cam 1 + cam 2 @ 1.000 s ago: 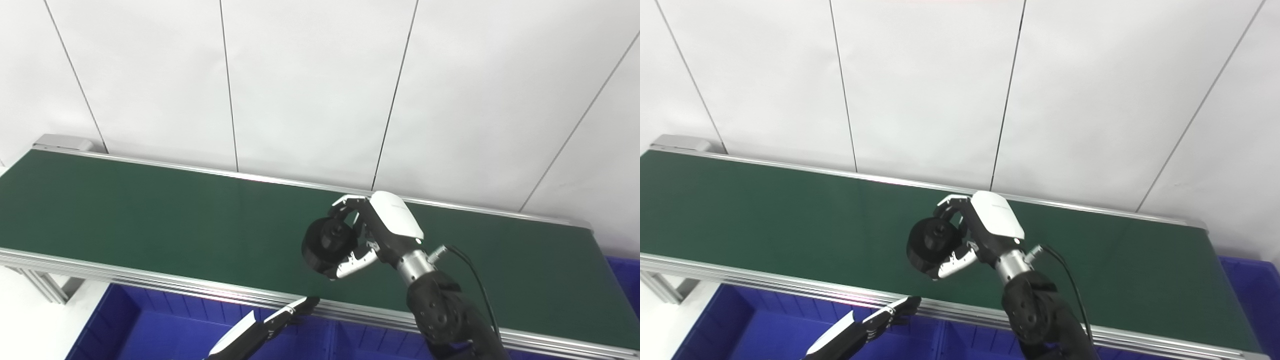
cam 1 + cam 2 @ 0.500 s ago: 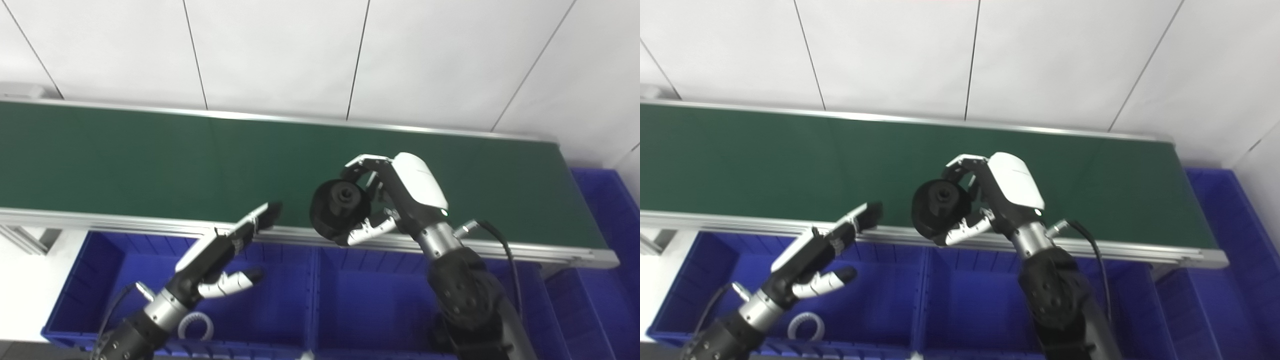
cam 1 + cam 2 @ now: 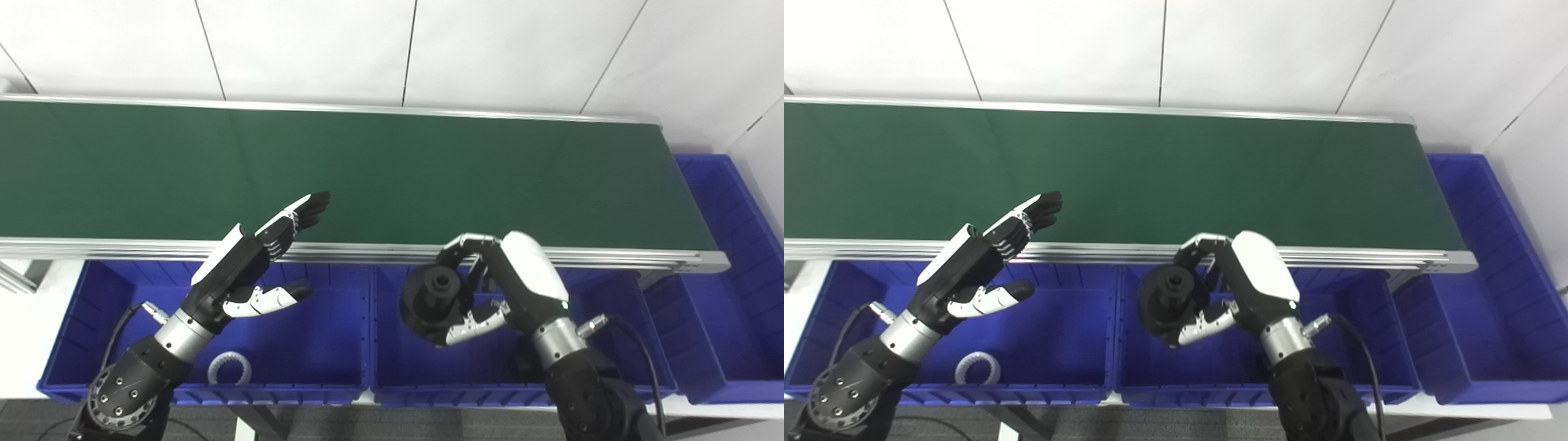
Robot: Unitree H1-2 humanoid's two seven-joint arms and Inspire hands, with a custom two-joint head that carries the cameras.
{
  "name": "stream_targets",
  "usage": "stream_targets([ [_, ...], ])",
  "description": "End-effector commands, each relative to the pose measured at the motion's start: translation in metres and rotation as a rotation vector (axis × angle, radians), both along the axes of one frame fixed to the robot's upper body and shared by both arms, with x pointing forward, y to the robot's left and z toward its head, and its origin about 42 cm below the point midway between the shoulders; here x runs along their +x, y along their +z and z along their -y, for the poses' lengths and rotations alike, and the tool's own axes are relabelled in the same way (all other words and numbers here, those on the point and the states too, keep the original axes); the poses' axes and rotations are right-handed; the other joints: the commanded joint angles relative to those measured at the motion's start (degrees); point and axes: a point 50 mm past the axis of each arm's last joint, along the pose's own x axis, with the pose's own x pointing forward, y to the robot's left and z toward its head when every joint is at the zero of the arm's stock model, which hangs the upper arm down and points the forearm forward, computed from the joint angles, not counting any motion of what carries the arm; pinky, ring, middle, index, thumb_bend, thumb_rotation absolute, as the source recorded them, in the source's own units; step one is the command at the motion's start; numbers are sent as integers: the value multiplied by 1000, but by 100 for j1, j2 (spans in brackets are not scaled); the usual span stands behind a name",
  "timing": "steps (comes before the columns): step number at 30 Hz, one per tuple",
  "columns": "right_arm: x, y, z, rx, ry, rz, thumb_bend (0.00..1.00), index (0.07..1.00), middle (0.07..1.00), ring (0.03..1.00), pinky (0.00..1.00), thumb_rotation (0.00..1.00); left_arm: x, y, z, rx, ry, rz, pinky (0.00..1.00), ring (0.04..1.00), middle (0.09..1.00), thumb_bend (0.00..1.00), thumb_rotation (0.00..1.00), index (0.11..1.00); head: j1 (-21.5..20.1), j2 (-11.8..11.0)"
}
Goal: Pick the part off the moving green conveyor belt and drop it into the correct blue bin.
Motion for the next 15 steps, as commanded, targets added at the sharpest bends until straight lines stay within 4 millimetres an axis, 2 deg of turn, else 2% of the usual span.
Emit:
stream_targets([
  [1,-1,5,1,-15,38,67,516,525,457,387,283,0,1,12,1,-23,-10,37,965,975,965,404,574,935,11,15],
  [9,-4,-27,2,-48,46,11,517,524,462,397,317,0,-5,8,1,-14,-27,21,944,971,975,424,613,950,123,10],
  [15,12,-60,-3,-63,-7,80,515,531,459,388,305,0,-8,8,1,-2,-13,26,939,971,972,442,625,950,208,-35],
])
